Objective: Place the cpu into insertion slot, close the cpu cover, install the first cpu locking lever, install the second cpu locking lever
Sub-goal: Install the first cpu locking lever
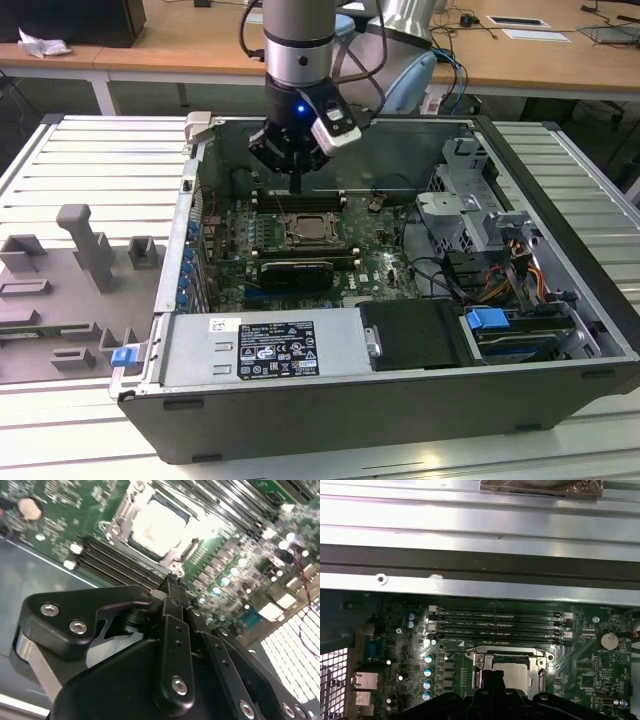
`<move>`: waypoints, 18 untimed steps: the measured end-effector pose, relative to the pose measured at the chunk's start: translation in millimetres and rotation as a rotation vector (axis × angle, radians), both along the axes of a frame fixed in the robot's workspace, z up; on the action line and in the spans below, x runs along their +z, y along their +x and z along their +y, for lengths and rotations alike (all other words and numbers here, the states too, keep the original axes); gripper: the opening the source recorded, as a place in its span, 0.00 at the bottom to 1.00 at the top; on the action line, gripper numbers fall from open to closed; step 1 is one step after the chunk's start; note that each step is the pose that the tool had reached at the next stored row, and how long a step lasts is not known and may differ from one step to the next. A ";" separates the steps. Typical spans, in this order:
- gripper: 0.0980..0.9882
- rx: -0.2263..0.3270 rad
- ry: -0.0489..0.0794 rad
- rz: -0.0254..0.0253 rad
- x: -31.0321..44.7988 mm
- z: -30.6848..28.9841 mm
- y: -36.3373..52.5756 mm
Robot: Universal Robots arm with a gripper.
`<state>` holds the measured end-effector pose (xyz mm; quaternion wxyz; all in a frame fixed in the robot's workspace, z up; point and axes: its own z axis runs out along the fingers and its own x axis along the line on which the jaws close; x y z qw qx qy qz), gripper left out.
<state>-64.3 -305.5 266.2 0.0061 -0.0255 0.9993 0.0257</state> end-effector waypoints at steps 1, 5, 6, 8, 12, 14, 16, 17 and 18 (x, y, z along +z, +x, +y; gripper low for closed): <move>0.01 -0.002 0.000 0.0000 -0.2 0.0 -4.5; 0.01 -0.003 0.000 0.0000 -1.5 -0.1 -17.8; 0.01 -0.003 0.000 0.0001 -1.7 -0.2 -19.3; 0.01 -0.003 0.000 0.0001 -2.5 -0.4 -26.7; 0.01 -0.003 0.000 0.0000 -3.1 -0.4 -41.2; 0.01 -0.003 0.000 -0.0001 -3.7 -0.2 -44.2; 0.01 -0.003 0.000 0.0000 -4.2 0.8 -45.5; 0.01 -0.003 0.000 0.0001 -4.7 2.8 -45.6; 0.01 -0.003 0.000 0.0001 -4.8 5.4 -45.6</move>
